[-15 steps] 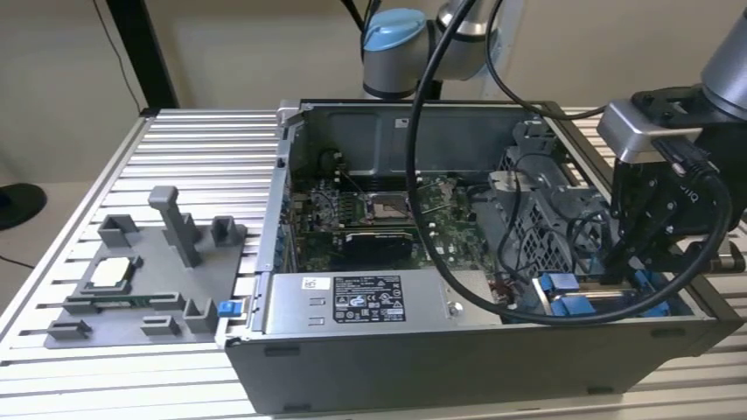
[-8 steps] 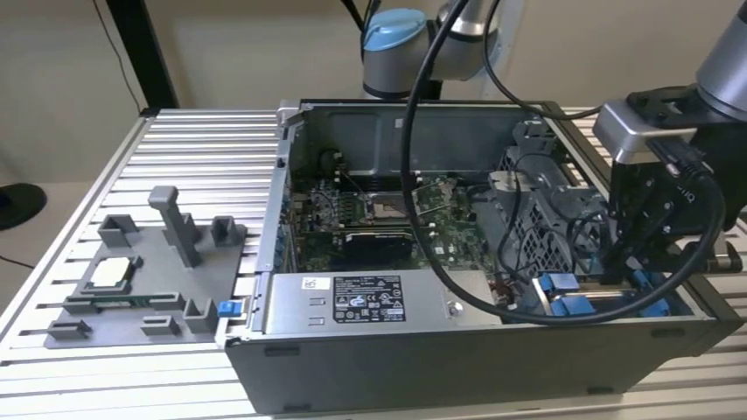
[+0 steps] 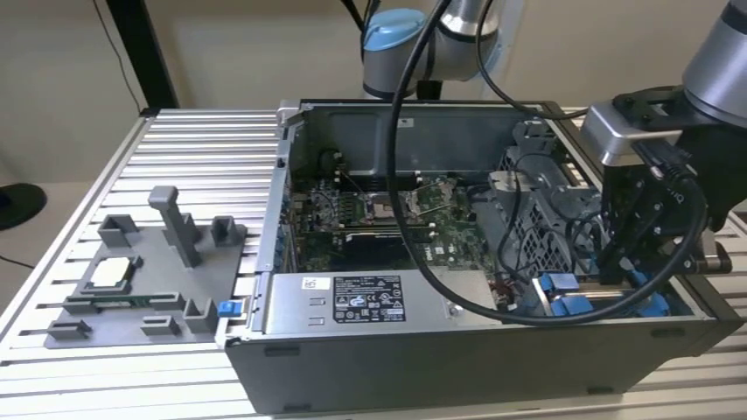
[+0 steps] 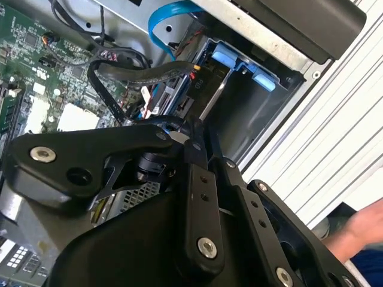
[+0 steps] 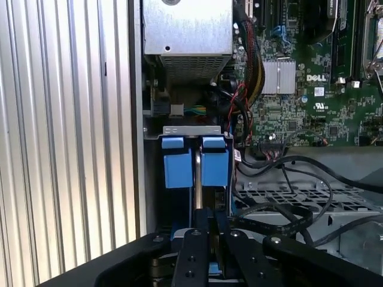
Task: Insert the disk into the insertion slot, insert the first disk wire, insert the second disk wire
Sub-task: 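Insert the second disk wire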
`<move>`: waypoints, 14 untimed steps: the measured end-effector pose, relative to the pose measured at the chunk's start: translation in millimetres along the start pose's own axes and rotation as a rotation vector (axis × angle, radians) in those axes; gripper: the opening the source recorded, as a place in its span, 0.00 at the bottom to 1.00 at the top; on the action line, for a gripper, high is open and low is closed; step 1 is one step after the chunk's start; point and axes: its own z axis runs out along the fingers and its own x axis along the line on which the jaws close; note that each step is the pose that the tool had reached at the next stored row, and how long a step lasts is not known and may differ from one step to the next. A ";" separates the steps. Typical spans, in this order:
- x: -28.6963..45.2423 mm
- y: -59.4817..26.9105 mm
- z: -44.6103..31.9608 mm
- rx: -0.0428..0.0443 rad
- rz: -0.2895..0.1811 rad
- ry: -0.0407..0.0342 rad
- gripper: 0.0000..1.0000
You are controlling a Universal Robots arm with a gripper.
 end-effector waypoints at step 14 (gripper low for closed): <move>-2.7 0.4 3.3 0.0143 0.000 -0.0015 0.00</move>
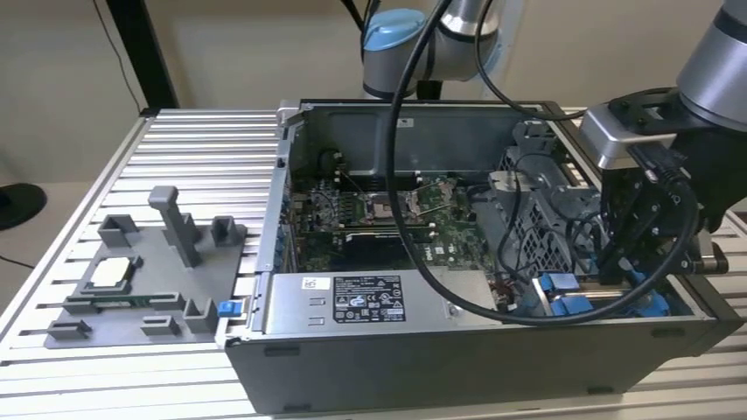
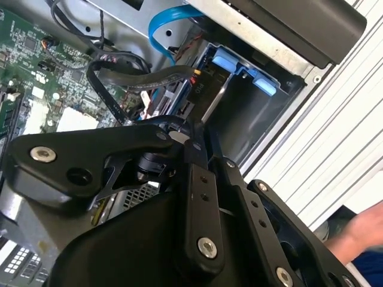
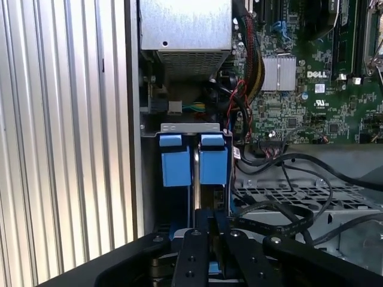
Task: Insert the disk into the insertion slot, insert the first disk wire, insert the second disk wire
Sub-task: 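Insert the second disk wire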
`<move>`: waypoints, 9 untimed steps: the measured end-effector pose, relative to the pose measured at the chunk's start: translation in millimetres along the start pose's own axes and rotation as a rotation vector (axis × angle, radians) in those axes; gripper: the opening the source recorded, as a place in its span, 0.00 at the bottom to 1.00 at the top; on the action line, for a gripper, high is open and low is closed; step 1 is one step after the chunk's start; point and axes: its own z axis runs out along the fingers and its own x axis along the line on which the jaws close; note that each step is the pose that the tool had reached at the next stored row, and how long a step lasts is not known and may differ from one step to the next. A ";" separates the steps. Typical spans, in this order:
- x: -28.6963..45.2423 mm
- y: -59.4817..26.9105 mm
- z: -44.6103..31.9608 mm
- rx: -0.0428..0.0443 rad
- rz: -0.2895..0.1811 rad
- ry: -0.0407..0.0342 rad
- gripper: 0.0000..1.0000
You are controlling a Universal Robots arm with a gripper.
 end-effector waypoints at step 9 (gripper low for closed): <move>-6.9 0.0 4.6 0.0053 0.000 -0.0005 0.00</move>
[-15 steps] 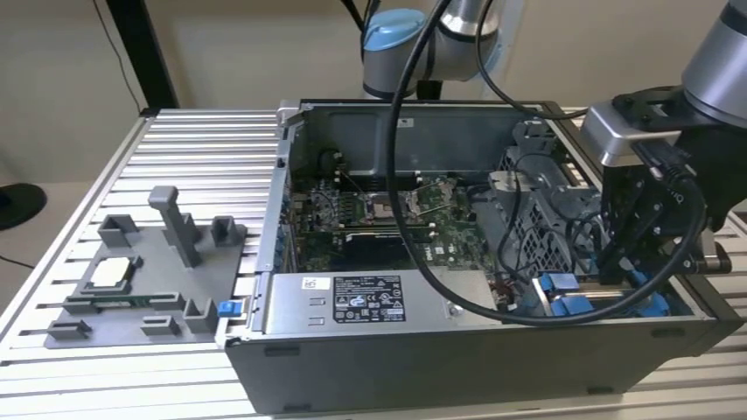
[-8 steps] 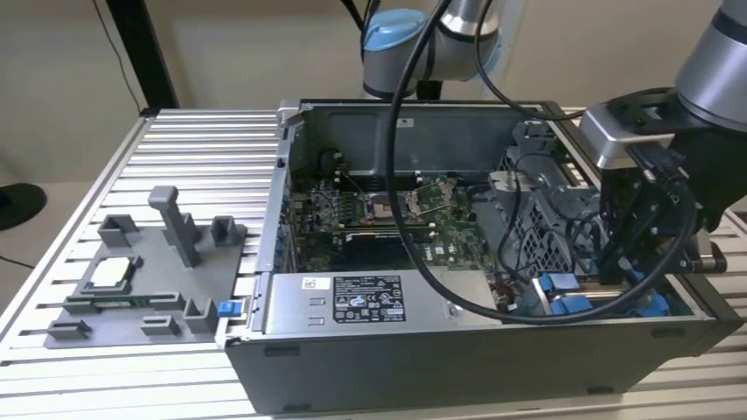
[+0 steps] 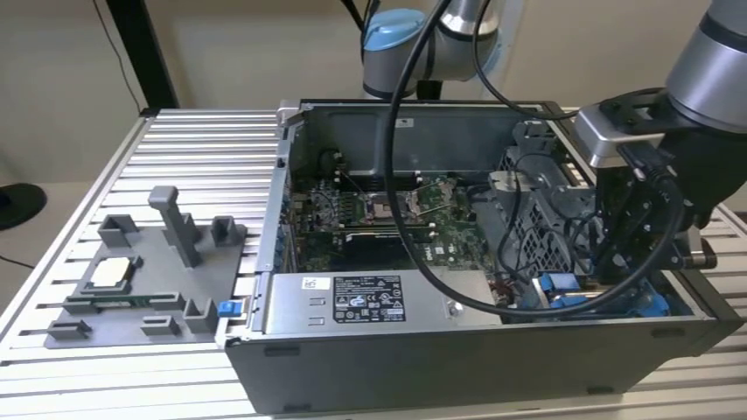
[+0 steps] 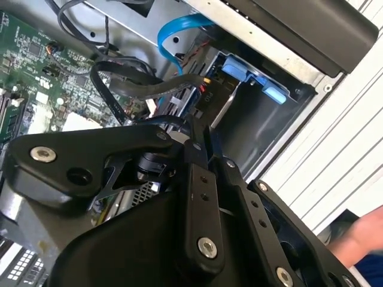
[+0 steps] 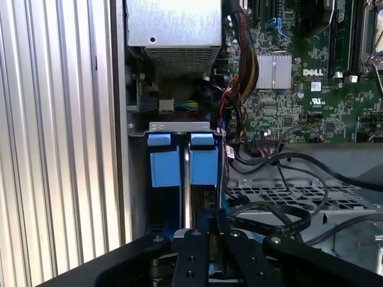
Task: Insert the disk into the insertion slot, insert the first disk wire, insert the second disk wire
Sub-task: 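Insert the second disk wire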
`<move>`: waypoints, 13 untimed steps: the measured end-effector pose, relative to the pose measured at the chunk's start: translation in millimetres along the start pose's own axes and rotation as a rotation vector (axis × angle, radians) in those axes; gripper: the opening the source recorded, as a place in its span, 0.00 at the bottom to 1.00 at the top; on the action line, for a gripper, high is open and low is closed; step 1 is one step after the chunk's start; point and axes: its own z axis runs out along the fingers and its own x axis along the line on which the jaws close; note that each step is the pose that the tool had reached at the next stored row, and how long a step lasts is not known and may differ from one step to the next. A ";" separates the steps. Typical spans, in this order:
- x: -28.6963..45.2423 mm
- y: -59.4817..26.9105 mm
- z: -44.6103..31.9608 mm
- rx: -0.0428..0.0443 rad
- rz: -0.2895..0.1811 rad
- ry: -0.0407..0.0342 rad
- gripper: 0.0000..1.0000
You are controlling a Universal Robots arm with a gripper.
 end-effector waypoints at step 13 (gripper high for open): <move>-4.4 -2.1 5.1 0.0040 -0.001 -0.0018 0.00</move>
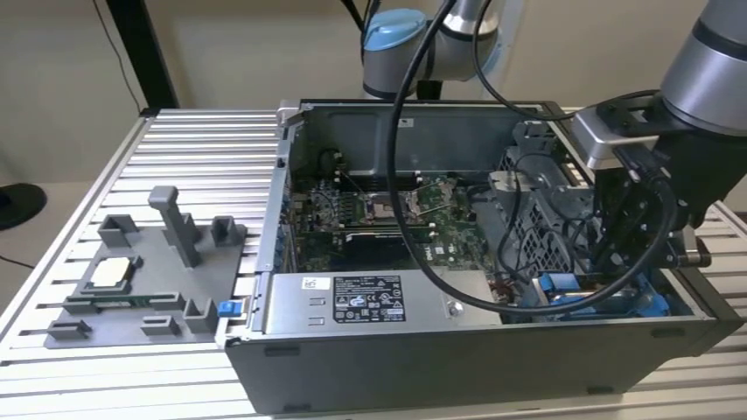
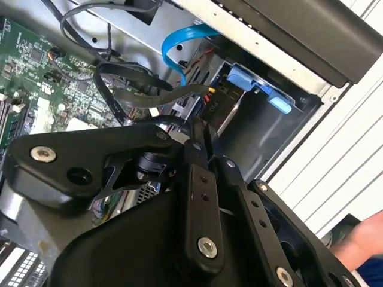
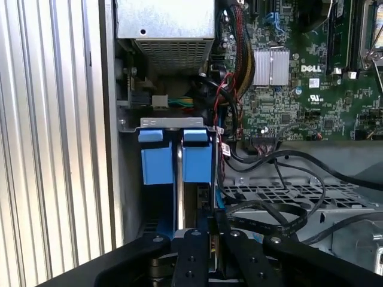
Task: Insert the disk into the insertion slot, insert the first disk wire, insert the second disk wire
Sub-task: 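Insert the second disk wire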
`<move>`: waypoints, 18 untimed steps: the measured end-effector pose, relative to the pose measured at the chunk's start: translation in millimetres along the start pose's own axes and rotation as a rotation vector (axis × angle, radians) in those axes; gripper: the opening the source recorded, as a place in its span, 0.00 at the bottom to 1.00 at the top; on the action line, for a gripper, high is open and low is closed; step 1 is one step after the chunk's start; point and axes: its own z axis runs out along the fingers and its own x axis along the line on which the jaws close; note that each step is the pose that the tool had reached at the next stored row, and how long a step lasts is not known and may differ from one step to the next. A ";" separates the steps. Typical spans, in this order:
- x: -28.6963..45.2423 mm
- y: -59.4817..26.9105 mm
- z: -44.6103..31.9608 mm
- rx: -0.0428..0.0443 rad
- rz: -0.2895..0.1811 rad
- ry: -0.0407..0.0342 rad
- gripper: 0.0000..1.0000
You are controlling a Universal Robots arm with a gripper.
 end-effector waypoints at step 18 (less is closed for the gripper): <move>0.2 -0.7 10.3 0.0059 0.000 0.0008 0.00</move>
